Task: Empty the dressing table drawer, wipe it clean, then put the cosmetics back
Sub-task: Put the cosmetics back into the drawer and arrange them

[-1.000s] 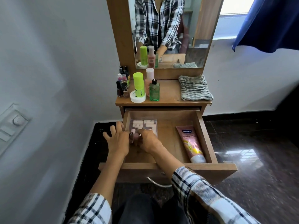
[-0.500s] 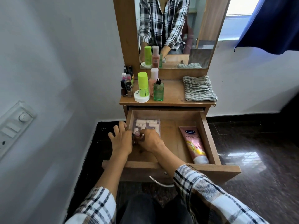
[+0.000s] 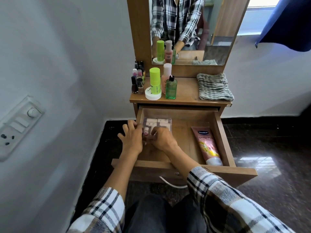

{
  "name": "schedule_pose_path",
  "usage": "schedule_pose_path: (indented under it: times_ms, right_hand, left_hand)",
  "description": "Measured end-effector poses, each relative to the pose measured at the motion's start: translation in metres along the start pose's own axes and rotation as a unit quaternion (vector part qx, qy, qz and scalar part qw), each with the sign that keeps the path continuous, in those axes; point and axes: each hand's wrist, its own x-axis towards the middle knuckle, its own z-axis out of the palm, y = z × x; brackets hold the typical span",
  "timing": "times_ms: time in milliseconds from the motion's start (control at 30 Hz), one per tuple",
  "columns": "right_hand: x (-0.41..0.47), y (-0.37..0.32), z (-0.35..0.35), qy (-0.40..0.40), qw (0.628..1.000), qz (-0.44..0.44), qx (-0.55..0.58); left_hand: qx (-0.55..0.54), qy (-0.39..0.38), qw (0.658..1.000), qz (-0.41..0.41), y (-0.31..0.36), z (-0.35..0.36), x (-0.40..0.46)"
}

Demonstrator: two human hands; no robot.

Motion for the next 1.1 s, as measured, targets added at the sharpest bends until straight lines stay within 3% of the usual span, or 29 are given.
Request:
schedule_pose_path:
  times_ms: [133,267,367,433,500,833,1100]
  right_hand:
    - [-0.004,0.000,-0.004,0.064,0.997,-0.010,0.030]
    - [-0.006,-0.015,-0.017,0.189,0.974,-0.111,0.052]
    - [0.003,-0.049,-0.028,0.228,0.956,-0.175,0.062]
    - [0.018,-0.072,-0.036,0.235,0.952,-0.189,0.059]
    - [0.035,-0.091,-0.043,0.230,0.955,-0.184,0.044]
    - [0.084,-0.098,-0.040,0.221,0.967,-0.111,-0.057]
    - [0.098,-0.098,-0.033,0.257,0.960,-0.087,-0.064]
  left_hand:
    - [-0.060,-0.010,0.998,-0.012,-0.002,-0.005,-0.003]
    - [-0.212,-0.077,0.972,-0.063,-0.018,-0.023,0.004]
    - [-0.279,0.000,0.955,-0.101,-0.025,-0.043,0.025]
    - [-0.323,0.081,0.937,-0.103,-0.021,-0.058,0.046]
    - [-0.341,0.113,0.929,-0.084,-0.014,-0.072,0.067]
    - [-0.346,0.106,0.931,-0.053,0.006,-0.065,0.134]
    - [-0.345,0.138,0.927,-0.062,0.001,-0.053,0.148]
